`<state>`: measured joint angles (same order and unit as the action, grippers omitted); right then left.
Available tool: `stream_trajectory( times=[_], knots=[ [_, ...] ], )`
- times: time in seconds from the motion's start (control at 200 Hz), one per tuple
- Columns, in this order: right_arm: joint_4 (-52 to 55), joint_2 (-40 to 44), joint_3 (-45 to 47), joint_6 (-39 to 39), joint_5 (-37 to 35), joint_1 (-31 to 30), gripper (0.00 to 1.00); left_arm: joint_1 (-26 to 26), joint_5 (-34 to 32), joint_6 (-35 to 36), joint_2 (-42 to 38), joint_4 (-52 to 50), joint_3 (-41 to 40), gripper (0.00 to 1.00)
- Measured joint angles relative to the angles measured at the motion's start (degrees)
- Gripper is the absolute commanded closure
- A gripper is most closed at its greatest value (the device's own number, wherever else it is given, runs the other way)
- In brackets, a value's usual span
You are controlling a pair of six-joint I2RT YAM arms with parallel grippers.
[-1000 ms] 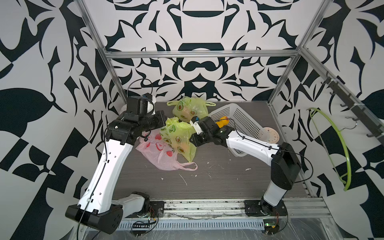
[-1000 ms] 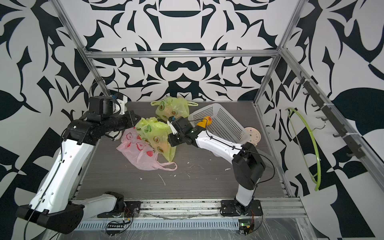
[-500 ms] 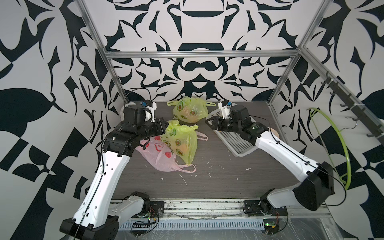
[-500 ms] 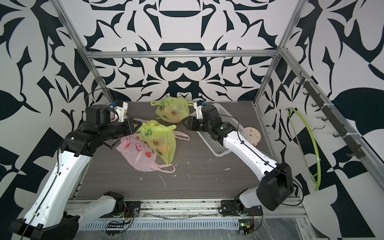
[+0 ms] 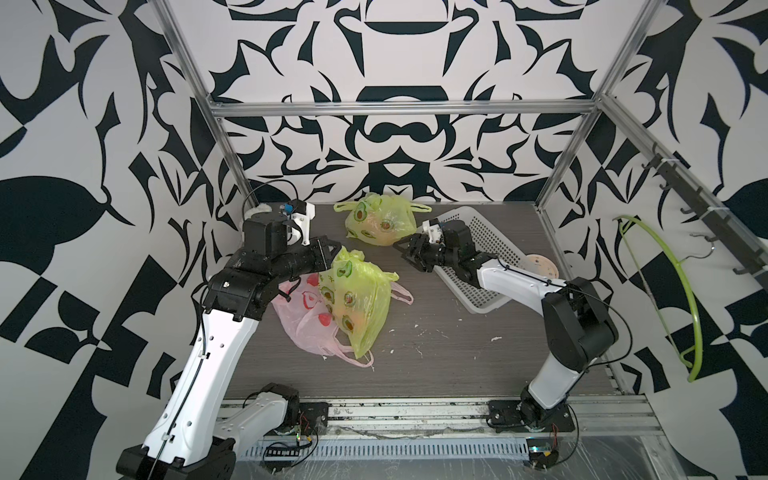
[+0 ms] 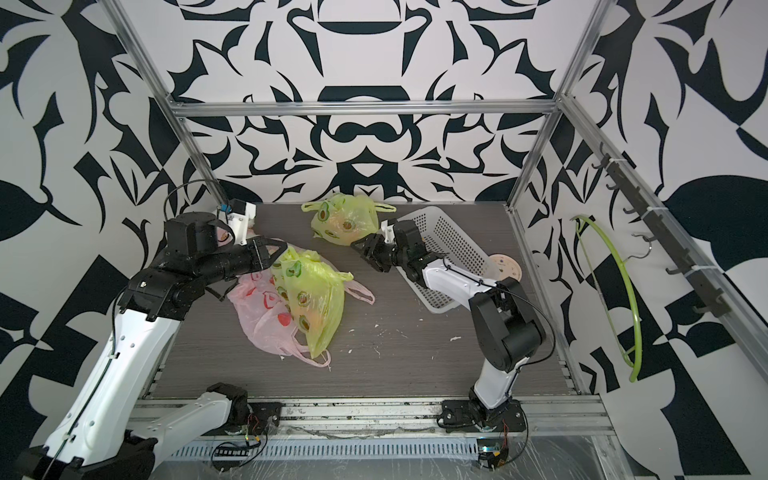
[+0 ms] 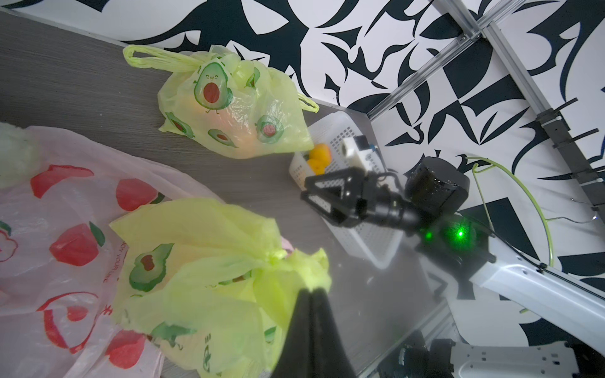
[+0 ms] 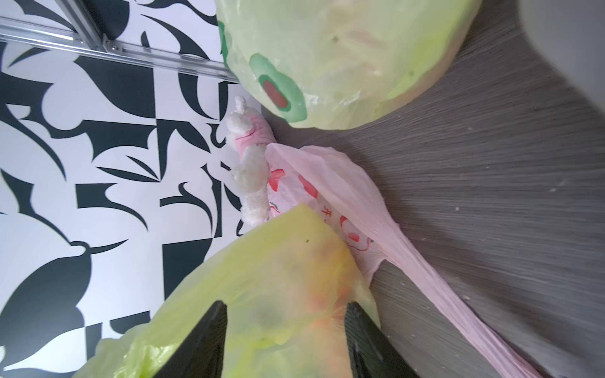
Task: Place the peach into a plastic bag & tie a knot
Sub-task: Tie the plastic bag at the center of the board.
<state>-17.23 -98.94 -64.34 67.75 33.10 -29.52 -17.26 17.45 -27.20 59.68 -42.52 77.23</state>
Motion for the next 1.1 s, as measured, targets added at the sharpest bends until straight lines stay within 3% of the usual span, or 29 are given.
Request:
stream_trajectory(
  times=[0.225, 0.405, 0.59, 0.855, 1.035, 1.1],
  knots=[
    [-4.66, 1.42, 2.86, 3.93, 0.13, -2.43, 0.45, 0.0, 0.35, -0.02, 0.0, 0.39, -0.02, 1.0],
    [-3.34, 9.38, 11.96, 5.4, -1.92, -3.28, 0.42, 0.0, 0.35, 0.0, 0.0, 0.48, -0.02, 1.0],
    [-3.21, 15.02, 14.49, 6.29, -4.28, -4.92, 0.4, 0.0, 0.37, -0.02, 0.0, 0.94, -0.76, 1.0],
    [-4.26, 13.77, 14.47, 7.98, -5.6, -7.89, 0.42, 0.0, 0.42, -0.37, 0.0, 1.16, -1.2, 1.0],
    [-4.72, 12.87, 14.47, 9.4, -6.78, -8.48, 0.51, 0.0, 0.52, -0.39, -0.09, 1.16, -1.64, 1.0],
    [-5.05, 12.92, 14.47, 9.7, -7.34, -8.52, 0.58, 0.0, 0.63, -0.42, -0.11, 1.2, -1.66, 1.0]
  ],
)
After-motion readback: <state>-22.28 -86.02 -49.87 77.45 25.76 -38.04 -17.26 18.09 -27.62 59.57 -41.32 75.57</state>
